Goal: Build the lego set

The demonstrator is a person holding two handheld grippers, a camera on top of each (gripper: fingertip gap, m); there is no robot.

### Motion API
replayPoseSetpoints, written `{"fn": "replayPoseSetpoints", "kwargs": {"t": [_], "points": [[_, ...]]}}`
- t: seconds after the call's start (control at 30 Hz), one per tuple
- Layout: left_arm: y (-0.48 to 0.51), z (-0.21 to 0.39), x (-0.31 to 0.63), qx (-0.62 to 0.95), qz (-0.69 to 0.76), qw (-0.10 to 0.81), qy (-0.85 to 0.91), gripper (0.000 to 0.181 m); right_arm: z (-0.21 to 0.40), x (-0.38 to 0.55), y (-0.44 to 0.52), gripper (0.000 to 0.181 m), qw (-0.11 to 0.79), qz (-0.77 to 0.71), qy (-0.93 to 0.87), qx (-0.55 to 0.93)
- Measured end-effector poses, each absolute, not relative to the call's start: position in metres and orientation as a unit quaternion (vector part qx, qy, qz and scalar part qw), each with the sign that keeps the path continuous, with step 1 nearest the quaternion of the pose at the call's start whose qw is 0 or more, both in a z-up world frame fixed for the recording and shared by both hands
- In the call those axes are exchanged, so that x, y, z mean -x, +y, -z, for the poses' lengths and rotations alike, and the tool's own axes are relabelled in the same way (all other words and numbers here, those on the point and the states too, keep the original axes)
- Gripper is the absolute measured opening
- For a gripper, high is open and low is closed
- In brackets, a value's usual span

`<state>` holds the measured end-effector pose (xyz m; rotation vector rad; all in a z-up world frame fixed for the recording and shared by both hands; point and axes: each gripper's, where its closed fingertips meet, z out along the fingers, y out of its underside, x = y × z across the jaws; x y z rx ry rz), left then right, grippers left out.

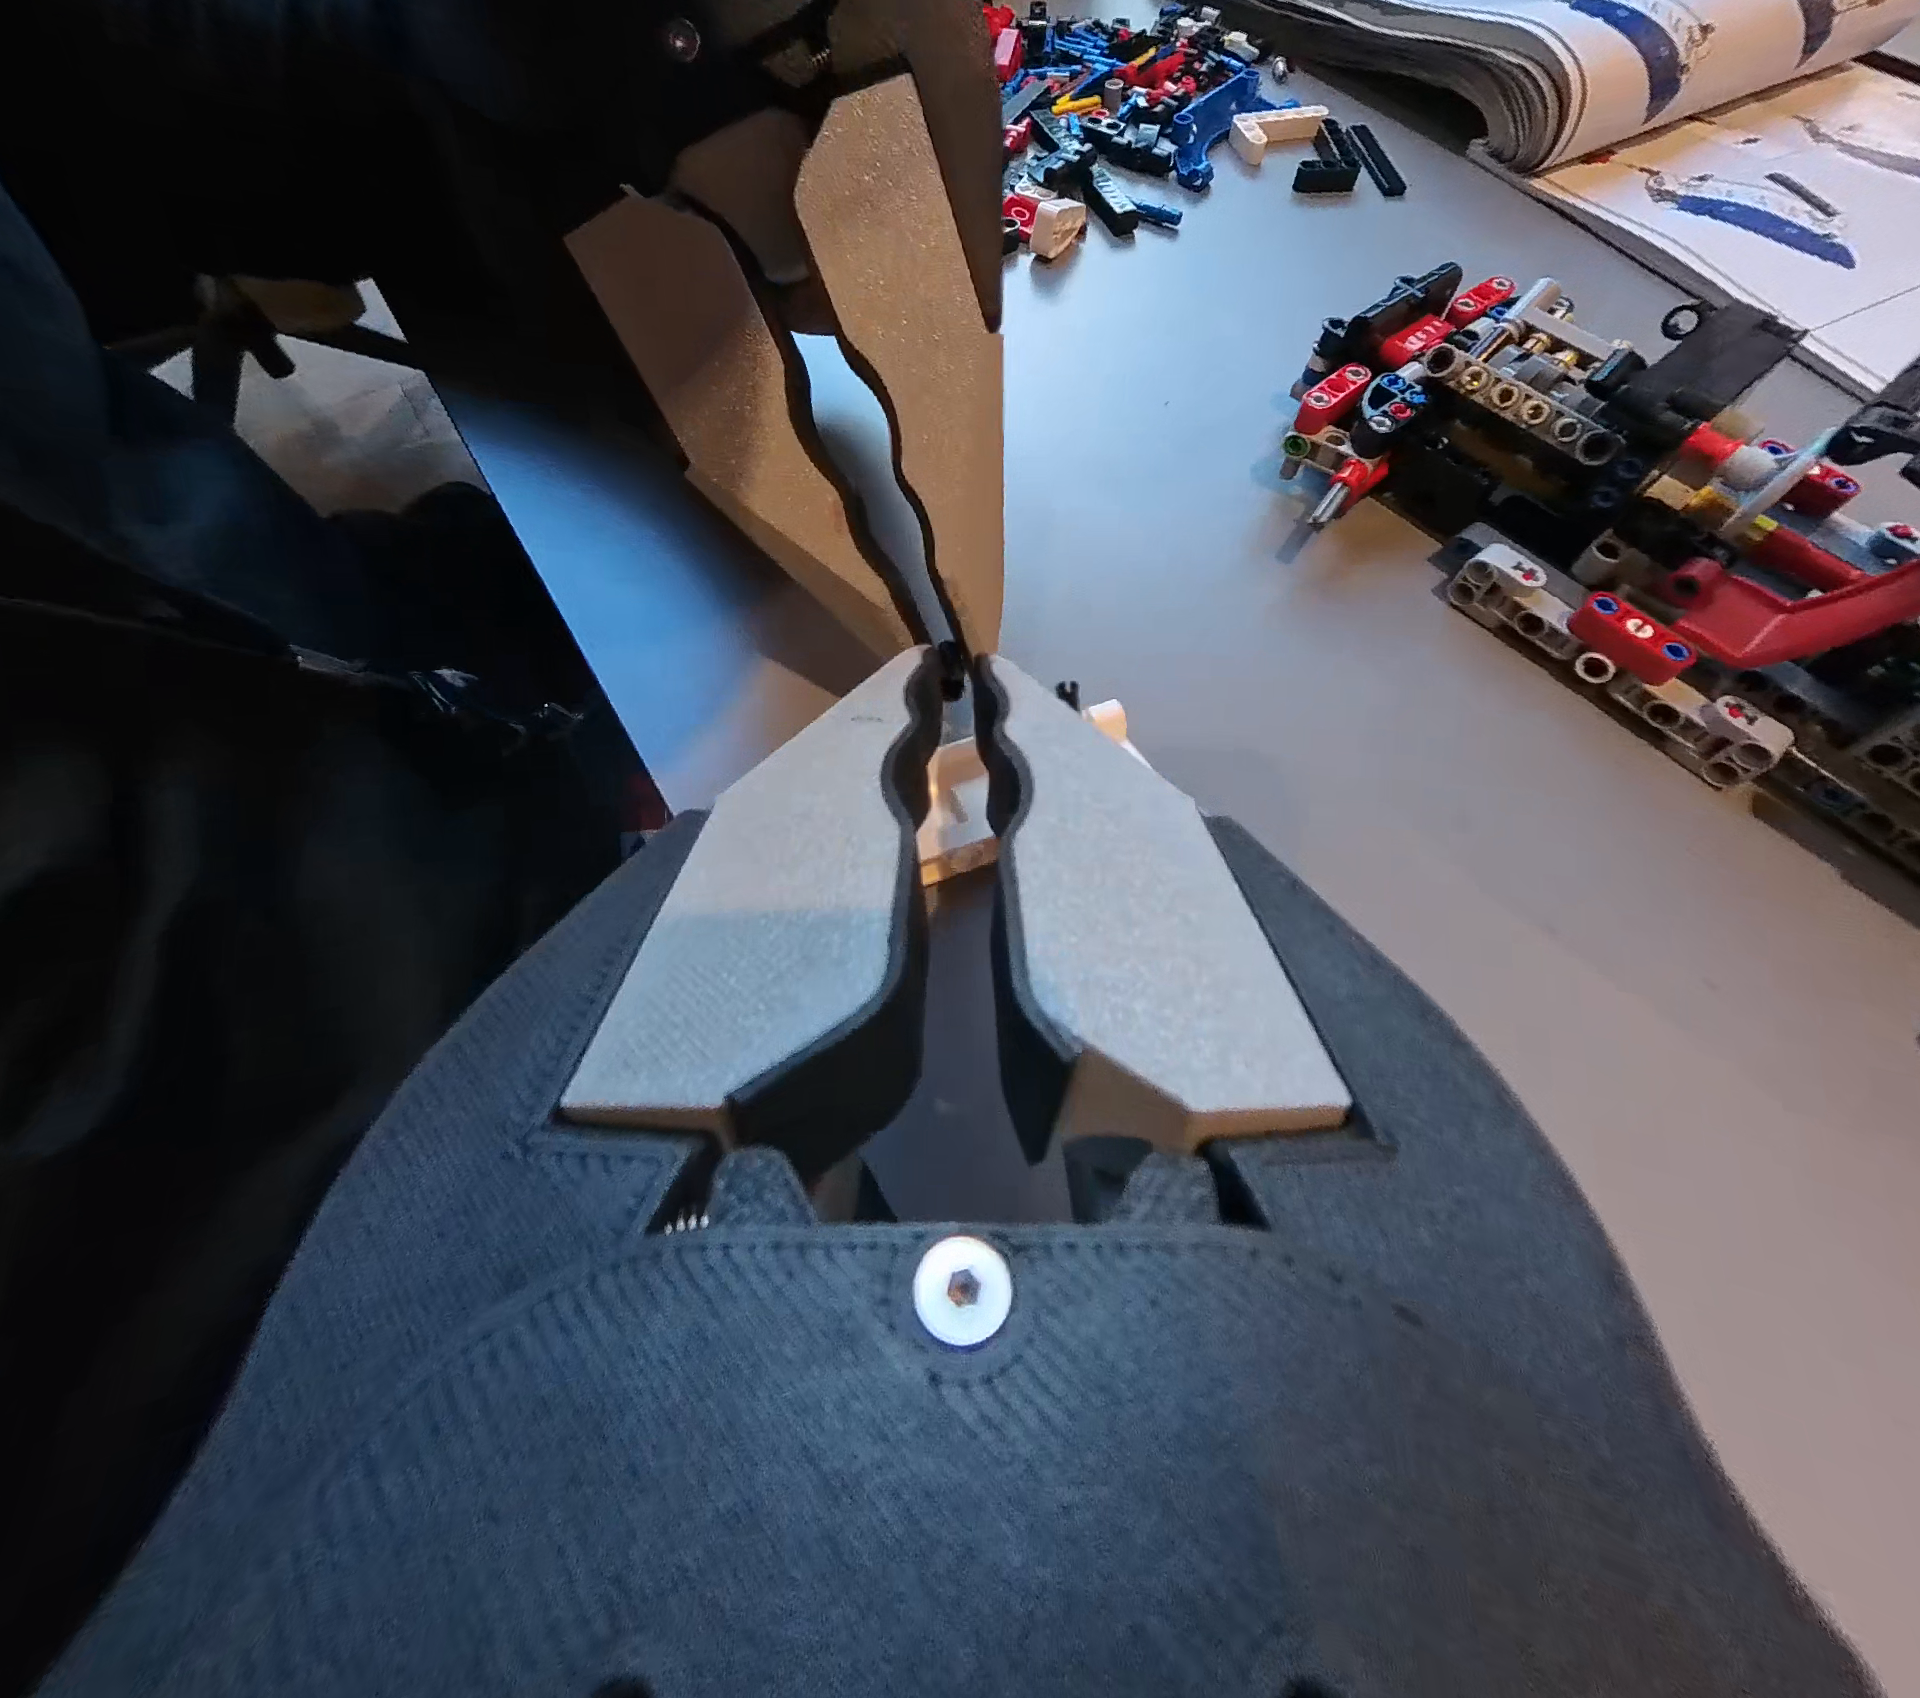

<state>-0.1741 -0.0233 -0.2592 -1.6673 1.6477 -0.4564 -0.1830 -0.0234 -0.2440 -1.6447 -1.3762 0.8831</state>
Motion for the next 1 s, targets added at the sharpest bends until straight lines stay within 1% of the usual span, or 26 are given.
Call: {"fn": "replayPoseSetpoints", "kwargs": {"t": [0.13, 0.3, 0.5, 0.67, 0.77, 0.93, 1.0], "points": [[-0.024, 0.259, 0.175, 0.656, 0.19, 0.36, 0.635, 0.0, 0.245, 0.183, -0.024, 0.001, 0.399, -0.347, -0.548, 0.648], [-0.028, 0.253, 0.174, 0.661, 0.227, 0.35, 0.624, 0.001, 0.244, 0.183, -0.027, 0.005, 0.399, -0.347, -0.557, 0.64], [-0.035, 0.252, 0.175, 0.664, 0.255, 0.322, 0.624, 0.001, 0.243, 0.184, -0.034, 0.002, 0.399, -0.34, -0.579, 0.625], [-0.026, 0.252, 0.175, 0.657, 0.226, 0.357, 0.624, 0.002, 0.245, 0.183, -0.028, 0.002, 0.368, -0.381, -0.531, 0.661], [-0.021, 0.249, 0.175, 0.648, 0.201, 0.382, 0.628, 0.006, 0.244, 0.18, -0.021, 0.002, 0.347, -0.415, -0.487, 0.686], [-0.018, 0.249, 0.175, 0.64, 0.184, 0.399, 0.631, 0.003, 0.242, 0.177, -0.017, 0.002, 0.326, -0.449, -0.453, 0.698], [-0.015, 0.251, 0.175, 0.642, 0.177, 0.401, 0.629, 0.007, 0.243, 0.177, -0.018, 0.002, 0.323, -0.45, -0.454, 0.698]]}}
